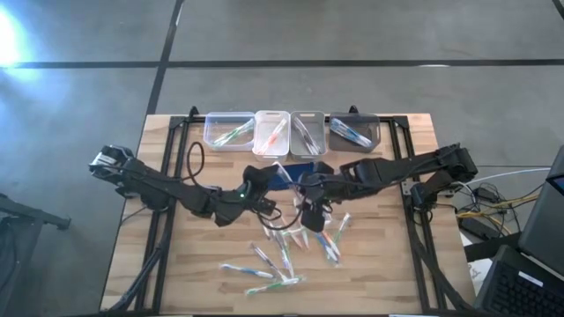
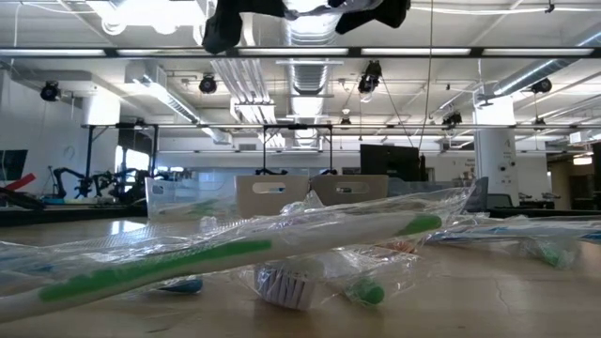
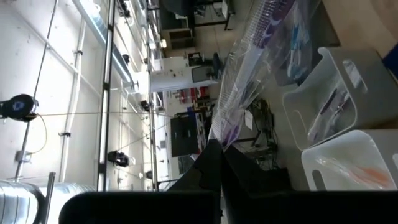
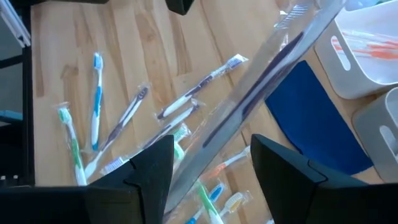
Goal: Pick & Place Toothbrushes
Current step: Put the violet toothbrush into the gray bin
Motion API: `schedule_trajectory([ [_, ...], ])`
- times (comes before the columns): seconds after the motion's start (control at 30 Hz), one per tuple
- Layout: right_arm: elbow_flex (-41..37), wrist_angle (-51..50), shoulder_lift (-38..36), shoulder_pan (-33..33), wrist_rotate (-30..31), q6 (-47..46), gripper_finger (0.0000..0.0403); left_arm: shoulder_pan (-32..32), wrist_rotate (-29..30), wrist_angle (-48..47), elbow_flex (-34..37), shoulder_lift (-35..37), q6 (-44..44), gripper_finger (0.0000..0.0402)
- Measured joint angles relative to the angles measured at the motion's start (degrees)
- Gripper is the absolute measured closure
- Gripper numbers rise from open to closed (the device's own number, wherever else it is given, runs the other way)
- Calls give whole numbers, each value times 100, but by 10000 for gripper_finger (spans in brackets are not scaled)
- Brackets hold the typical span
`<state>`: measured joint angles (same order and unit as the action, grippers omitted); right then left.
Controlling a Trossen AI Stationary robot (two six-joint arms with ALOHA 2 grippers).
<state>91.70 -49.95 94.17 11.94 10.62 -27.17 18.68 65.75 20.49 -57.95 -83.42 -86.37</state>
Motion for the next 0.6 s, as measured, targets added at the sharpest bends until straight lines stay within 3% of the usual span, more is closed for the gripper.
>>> schedule_trajectory([
  [0.23,0,-4,0,-116,44,57,223,-12,-61,221,0,-1,-275,401],
  [0.6,0,-26,0,-124,155,123,310,-14,-61,223,0,-2,-354,401],
])
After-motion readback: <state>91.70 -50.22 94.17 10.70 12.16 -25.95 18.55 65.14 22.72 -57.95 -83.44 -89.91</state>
